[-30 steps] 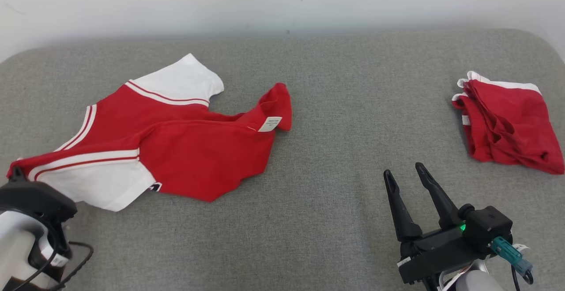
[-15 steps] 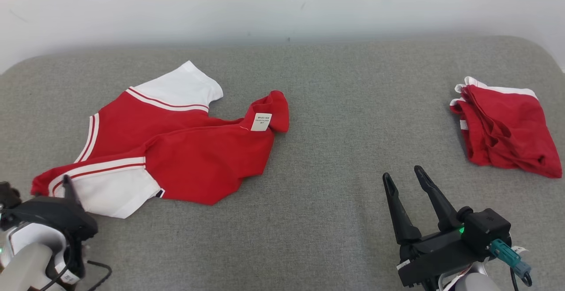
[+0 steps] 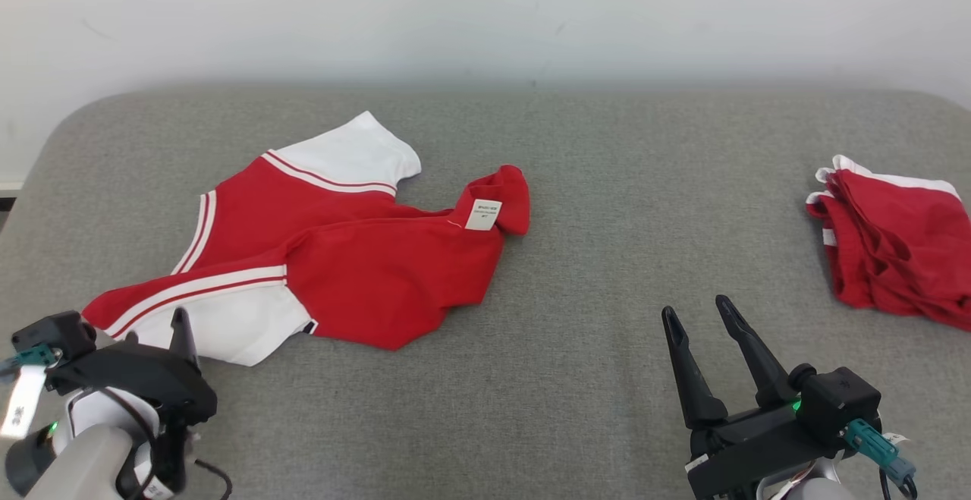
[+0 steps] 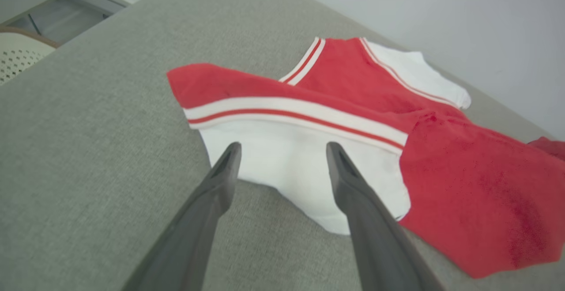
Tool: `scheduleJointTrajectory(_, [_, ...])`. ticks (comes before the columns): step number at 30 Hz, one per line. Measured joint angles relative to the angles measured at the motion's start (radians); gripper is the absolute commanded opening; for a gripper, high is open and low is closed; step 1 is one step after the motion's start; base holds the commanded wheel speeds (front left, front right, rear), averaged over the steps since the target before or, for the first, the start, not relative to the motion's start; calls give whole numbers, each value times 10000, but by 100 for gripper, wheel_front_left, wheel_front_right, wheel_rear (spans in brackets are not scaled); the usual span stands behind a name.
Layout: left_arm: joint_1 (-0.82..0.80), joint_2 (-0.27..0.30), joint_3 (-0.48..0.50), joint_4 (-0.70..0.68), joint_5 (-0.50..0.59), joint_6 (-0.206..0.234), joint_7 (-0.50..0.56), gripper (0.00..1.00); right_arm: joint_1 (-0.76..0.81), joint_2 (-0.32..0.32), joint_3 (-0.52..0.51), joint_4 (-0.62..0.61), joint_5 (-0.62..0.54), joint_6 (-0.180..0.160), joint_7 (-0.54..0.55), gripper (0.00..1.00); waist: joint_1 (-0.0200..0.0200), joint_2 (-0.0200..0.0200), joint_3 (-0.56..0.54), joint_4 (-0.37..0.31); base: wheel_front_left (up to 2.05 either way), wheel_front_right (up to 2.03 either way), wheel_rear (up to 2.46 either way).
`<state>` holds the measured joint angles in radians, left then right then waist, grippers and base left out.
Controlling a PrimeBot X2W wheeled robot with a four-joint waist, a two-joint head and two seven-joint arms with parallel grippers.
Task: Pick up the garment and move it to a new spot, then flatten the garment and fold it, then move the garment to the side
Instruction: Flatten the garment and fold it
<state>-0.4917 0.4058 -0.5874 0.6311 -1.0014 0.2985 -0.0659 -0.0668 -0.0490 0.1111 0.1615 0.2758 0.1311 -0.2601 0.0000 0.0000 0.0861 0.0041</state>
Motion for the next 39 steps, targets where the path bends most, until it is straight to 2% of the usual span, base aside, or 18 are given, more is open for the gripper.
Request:
scheduleJointTrajectory(6, [553,-44,529,-1814,397,-15,-1749,100,81,0,-12,-4,52,0,-4,100,0,0,-97,296,0,0,0])
scheduleJointTrajectory(11, [1141,-355,1402,-3551,1505,-401,-1946,100,110,-4,-23,-2,59,0,-10,100,0,0,-162,509,0,0,0])
scheduleJointTrajectory(14, [1616,-732,2182,-4569,2512,-968,-1952,100,110,-2,-4,-6,65,0,-10,100,0,0,-188,579,0,0,0])
scheduleJointTrajectory(20, [2757,-1657,3187,-5685,4052,-2209,-1958,100,108,-2,44,58,117,0,-10,100,0,0,-289,573,0,0,0])
scheduleJointTrajectory(24, [3433,-2013,3469,-5875,4874,-2953,-1958,100,109,-2,44,81,134,0,-10,100,0,0,-362,542,0,0,0])
scheduleJointTrajectory(29, [4069,-2301,3601,-6008,5718,-3582,-1958,100,112,-2,2,88,217,0,-10,100,0,0,-400,542,0,0,0])
scheduleJointTrajectory(34, [4656,-2408,3595,-5814,6243,-3940,-1958,100,198,-2,-44,94,263,0,-12,100,-1,0,-510,593,0,0,0])
scheduleJointTrajectory(39, [4957,-2589,3607,-5724,6587,-4059,-1958,100,237,-2,-113,92,301,0,-12,100,0,0,-541,720,0,0,0])
